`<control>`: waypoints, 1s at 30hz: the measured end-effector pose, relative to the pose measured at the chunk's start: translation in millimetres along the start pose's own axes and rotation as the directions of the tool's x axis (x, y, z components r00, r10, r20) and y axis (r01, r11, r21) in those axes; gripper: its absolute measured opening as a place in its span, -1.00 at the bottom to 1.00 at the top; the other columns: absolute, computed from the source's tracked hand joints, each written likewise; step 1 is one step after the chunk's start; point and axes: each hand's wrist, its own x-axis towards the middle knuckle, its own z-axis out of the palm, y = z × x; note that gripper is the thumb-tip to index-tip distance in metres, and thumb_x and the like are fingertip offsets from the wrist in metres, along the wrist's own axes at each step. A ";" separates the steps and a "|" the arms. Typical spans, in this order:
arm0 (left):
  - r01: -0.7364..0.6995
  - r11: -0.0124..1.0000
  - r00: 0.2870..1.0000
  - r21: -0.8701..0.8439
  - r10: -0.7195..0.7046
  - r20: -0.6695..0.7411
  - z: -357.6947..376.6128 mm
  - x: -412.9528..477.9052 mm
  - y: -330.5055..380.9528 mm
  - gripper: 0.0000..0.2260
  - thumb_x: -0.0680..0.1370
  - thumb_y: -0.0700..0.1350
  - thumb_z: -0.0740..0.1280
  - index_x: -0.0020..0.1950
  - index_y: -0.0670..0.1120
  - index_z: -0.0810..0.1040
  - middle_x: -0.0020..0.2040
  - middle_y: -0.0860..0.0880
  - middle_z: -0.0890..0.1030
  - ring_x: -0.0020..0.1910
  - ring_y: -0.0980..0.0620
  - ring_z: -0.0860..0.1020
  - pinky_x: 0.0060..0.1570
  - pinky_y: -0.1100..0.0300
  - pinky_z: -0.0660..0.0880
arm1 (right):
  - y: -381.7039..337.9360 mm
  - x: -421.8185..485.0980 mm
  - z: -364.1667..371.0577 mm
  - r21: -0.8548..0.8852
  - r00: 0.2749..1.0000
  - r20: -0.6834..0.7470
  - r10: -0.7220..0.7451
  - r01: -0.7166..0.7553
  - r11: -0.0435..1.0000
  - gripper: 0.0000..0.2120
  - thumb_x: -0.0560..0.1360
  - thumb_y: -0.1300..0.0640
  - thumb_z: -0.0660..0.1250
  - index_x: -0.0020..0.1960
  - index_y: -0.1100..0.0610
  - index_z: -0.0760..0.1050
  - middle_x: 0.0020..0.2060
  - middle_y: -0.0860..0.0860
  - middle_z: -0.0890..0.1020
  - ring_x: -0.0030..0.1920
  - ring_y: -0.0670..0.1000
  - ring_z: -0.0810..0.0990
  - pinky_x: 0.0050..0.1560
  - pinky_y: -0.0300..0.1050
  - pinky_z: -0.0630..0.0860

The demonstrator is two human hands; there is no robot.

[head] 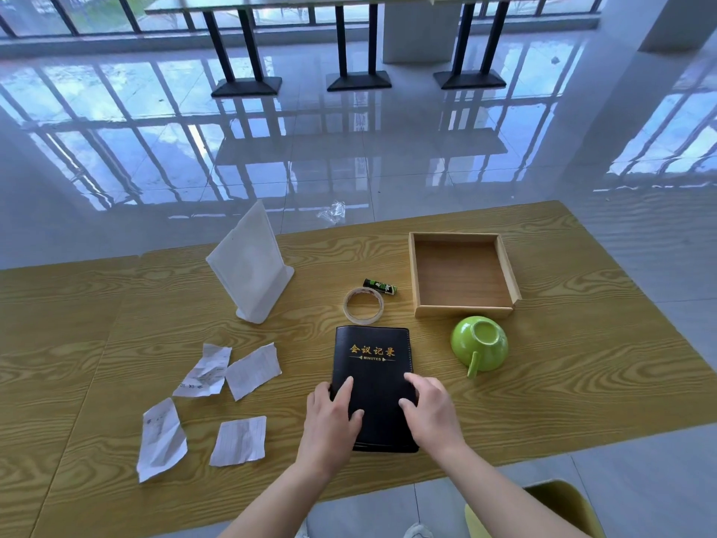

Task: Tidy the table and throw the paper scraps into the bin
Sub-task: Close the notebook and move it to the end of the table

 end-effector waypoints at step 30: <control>-0.440 0.898 0.896 -0.011 0.439 -0.068 -40.8 88.6 116.2 -0.47 0.58 0.02 0.31 0.53 0.01 0.26 0.37 -0.17 0.35 0.35 -0.10 0.28 0.34 0.09 0.29 | -17.2 24.7 -111.0 0.129 0.880 -0.463 0.102 -0.047 0.991 -0.55 0.52 0.28 0.36 0.40 0.15 0.44 0.31 0.09 0.51 0.29 0.02 0.50 0.30 -0.16 0.44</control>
